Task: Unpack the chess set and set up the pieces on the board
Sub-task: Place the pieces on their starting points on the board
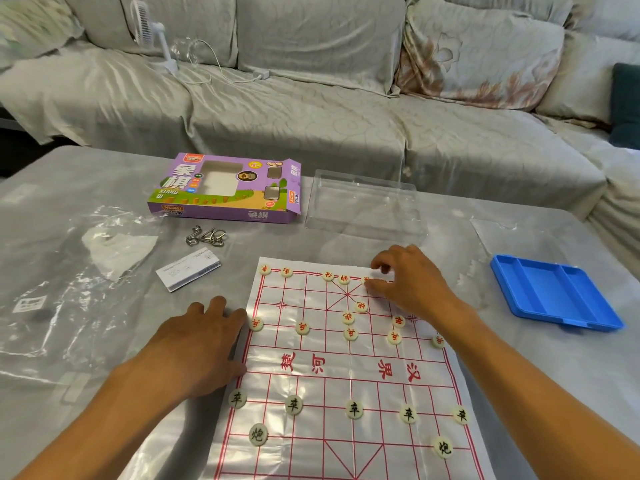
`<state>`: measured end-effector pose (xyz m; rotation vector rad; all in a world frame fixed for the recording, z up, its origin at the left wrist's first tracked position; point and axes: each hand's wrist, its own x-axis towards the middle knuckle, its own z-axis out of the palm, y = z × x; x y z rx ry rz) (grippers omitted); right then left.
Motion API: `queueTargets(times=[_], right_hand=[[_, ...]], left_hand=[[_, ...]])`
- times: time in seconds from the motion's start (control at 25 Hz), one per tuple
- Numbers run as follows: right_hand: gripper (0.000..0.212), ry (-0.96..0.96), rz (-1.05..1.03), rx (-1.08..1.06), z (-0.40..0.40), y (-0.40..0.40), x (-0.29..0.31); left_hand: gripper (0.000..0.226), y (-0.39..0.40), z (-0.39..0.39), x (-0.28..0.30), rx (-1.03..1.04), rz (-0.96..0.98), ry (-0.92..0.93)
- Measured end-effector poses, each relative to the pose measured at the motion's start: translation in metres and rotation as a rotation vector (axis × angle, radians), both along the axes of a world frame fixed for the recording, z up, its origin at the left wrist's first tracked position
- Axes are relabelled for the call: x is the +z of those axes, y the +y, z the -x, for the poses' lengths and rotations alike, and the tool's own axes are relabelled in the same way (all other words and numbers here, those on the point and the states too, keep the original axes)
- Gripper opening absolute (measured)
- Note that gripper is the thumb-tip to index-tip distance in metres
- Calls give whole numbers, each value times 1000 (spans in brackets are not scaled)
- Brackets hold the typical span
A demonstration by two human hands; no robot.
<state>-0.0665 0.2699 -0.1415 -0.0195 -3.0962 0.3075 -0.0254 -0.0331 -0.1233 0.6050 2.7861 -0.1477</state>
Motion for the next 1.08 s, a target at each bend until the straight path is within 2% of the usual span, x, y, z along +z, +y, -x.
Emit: queueTargets(times=[0.2,0.56,0.64,0.76,0.88,0.96,1.08], right_hand=[[35,-8,-59,173,11,-33,-3],[34,-14,-19,124,14,-33,-5],[33,29,45,93,12,-28,-1],[21,133,153,-10,-12,2,6],[21,39,119,-70,-54,30,1],[28,-60,68,-26,-73,36,-5],[33,-107,34,78,-77,35,-6]], left_hand=[[71,0,0,0,-2,-10,9],[71,0,2,-4,-7,1,20],[71,0,1,-3,-8,-1,13],[72,-1,2,-2,-4,-2,8],[73,0,1,-2,1,25,0],[73,0,1,-3,-5,32,0],[72,0,0,-2,-16,13,6]])
